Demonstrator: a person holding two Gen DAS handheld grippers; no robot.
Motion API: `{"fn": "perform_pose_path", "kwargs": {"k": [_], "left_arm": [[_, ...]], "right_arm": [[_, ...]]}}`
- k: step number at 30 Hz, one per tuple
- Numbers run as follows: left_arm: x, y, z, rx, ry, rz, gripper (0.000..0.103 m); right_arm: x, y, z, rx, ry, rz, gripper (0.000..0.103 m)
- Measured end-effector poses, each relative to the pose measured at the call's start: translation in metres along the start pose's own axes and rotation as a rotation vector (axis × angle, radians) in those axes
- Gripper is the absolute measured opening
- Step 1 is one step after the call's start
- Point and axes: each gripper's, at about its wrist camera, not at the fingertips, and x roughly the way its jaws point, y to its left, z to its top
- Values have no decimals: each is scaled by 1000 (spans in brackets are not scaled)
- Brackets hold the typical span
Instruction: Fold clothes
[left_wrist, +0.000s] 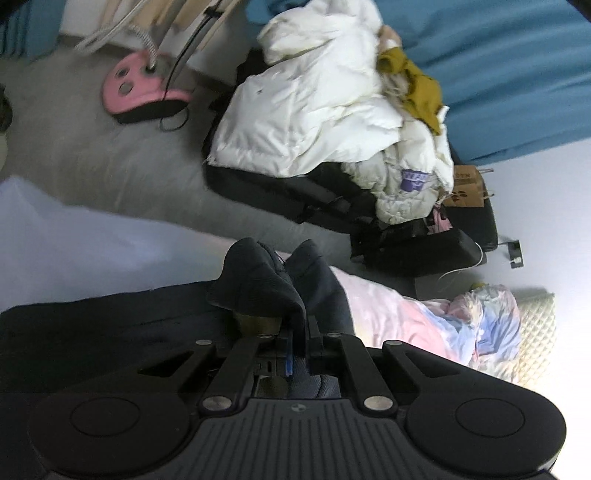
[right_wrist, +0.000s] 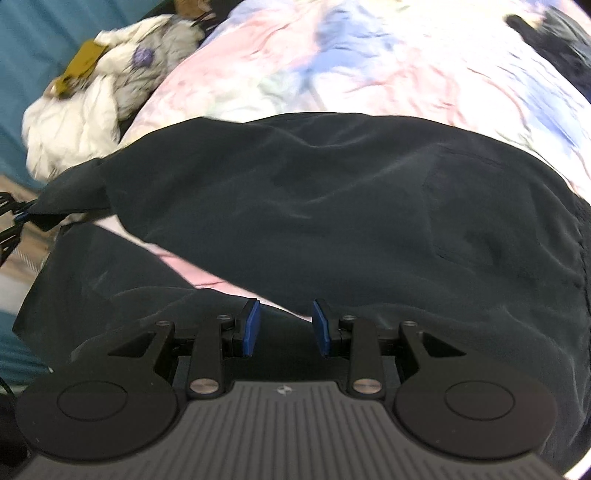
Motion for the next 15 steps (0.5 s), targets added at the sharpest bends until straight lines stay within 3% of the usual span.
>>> {"fn": "perform_pose_path", "kwargs": {"k": [6, 15], "left_arm": [[14, 42, -3, -33, 56, -7, 7], [29, 74, 0, -55, 93, -69, 7]], "right_arm": [[30, 51, 50, -129, 54, 58, 37], [105, 172, 178, -367, 52, 186, 50]]}}
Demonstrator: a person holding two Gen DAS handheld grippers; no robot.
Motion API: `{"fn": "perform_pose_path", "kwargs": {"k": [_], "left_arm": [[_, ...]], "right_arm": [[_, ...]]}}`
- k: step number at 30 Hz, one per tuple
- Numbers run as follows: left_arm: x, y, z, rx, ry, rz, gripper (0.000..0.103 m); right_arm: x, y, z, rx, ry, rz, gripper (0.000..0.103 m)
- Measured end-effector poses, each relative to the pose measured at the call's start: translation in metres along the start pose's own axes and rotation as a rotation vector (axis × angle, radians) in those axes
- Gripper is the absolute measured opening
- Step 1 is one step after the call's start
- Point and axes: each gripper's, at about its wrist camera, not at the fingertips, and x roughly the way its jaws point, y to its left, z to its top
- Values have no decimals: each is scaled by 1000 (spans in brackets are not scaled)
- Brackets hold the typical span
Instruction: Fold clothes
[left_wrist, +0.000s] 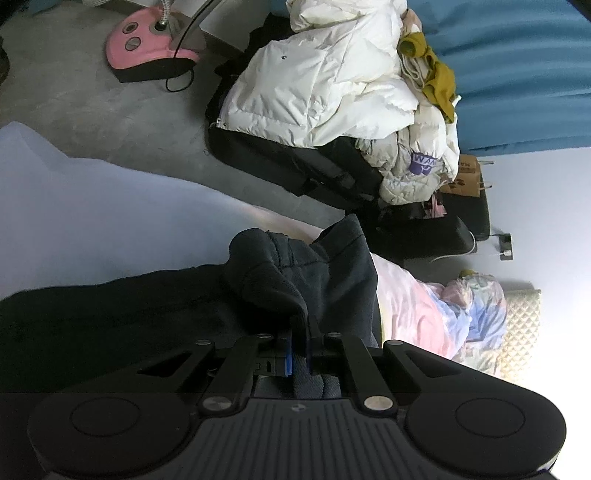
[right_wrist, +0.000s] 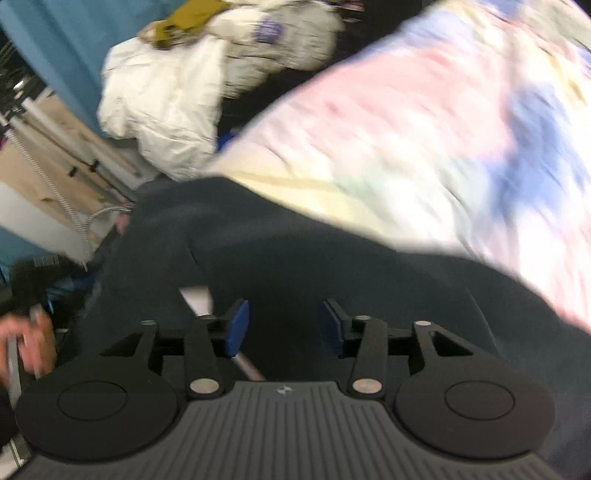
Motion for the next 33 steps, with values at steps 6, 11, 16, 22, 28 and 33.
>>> {"fn": "perform_pose_path", "kwargs": {"k": [6, 11, 16, 22, 28, 33], "left_arm": [[8, 7, 3, -8, 12, -5, 7], [10, 6, 3, 3, 16, -3, 7], [11, 1, 3, 38, 21, 3, 7], [10, -10, 5, 80, 26, 13, 7], [-6, -31, 5, 129, -6, -61, 6], [-39, -81, -1, 312, -98, -242, 6]], "right_arm": [[82, 43, 88, -152, 56, 56, 55], [152, 58, 122, -224, 134, 32, 55], [208, 69, 126, -290, 219, -11, 57], [200, 67, 118, -301, 212, 34, 6], [139, 62, 128, -272, 57, 108, 2], [68, 48, 158, -249, -142, 133, 2]]}}
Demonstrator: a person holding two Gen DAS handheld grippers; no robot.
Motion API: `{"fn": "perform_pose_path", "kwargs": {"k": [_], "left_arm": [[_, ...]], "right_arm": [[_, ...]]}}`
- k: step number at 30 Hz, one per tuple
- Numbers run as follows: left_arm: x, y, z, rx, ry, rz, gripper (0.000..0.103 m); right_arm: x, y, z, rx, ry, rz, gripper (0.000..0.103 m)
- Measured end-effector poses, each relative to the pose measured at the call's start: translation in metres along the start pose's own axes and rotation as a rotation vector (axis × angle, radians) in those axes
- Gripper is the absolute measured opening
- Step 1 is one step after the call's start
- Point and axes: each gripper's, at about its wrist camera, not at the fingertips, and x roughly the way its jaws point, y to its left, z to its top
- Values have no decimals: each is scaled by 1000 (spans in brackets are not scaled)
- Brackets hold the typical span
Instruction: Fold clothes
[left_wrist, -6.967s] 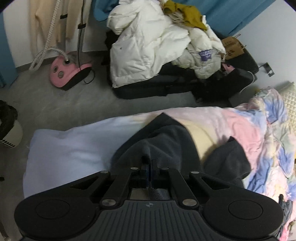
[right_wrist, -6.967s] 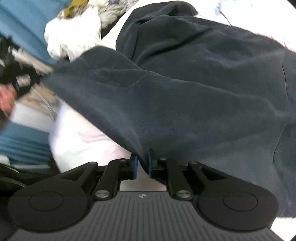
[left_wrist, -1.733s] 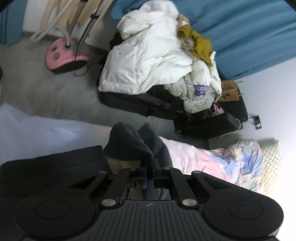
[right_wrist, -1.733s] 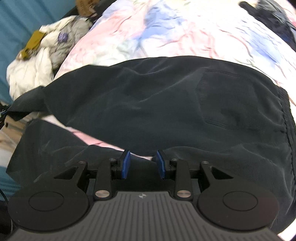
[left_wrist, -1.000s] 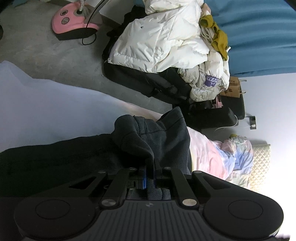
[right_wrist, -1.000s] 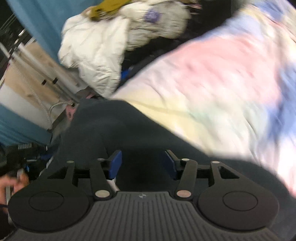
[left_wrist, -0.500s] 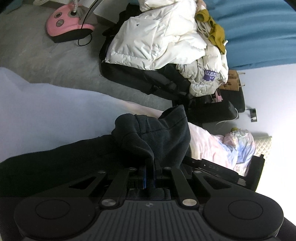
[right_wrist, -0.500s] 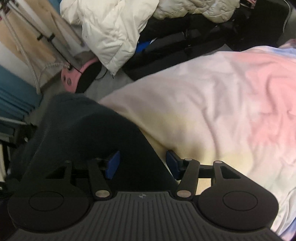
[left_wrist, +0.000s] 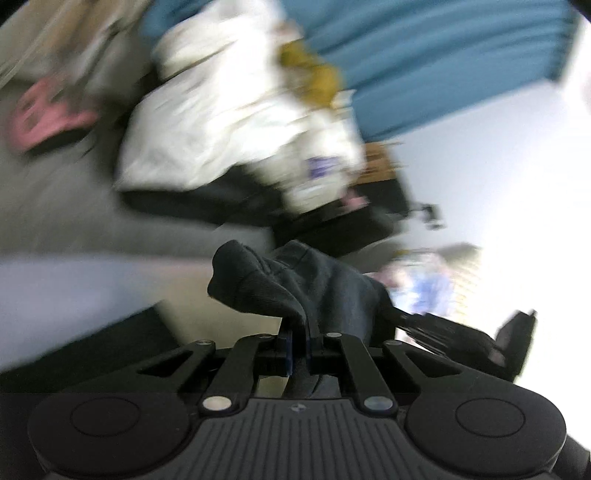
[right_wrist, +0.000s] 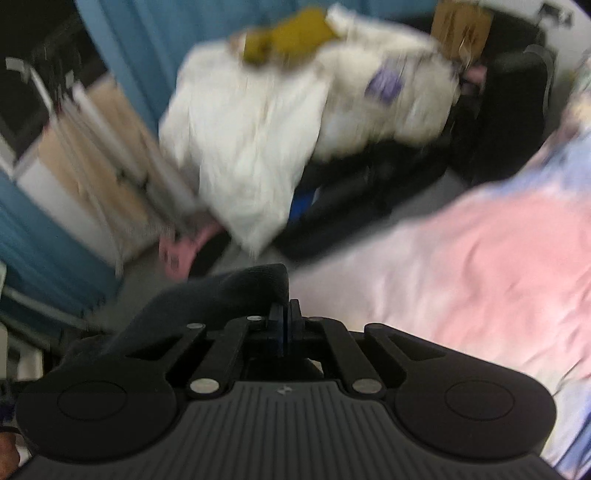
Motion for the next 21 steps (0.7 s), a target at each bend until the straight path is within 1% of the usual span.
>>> {"fn": "perform_pose_path", "kwargs": {"k": [2, 3, 4, 6, 7, 8, 10, 12, 15, 17, 21], "left_arm": [[5, -13, 6, 19, -17, -39, 6], [10, -18, 9, 23, -23, -54, 6], [19, -19, 11, 25, -23, -52, 6], [38, -15, 14, 20, -14, -18, 6], [50, -10, 15, -2, -4, -4, 6], [60, -3, 14, -20, 8, 9, 6], [82, 14, 14, -46, 40, 67, 6], [96, 32, 14, -74, 65, 96, 6], [103, 62, 13, -133, 83, 142, 7], [97, 73, 16, -166, 76, 150, 6], [67, 64, 17, -134, 48, 112, 6]], "right_arm": [[-17, -7, 15, -15, -47, -19, 2], [-18, -8, 21, -36, -56, -34, 2], [-17, -9, 25, -57, -62, -48, 2], [-4, -13, 32, -79, -50, -81, 2], [5, -15, 33, -83, -37, -96, 2], [17, -18, 31, -84, -20, -110, 2], [40, -23, 27, -84, 13, -138, 2], [62, -26, 22, -81, 43, -161, 2], [87, -22, 11, -70, 79, -167, 2], [96, -13, 7, -79, 98, -156, 2], [88, 0, 5, -63, 71, -122, 2]]}}
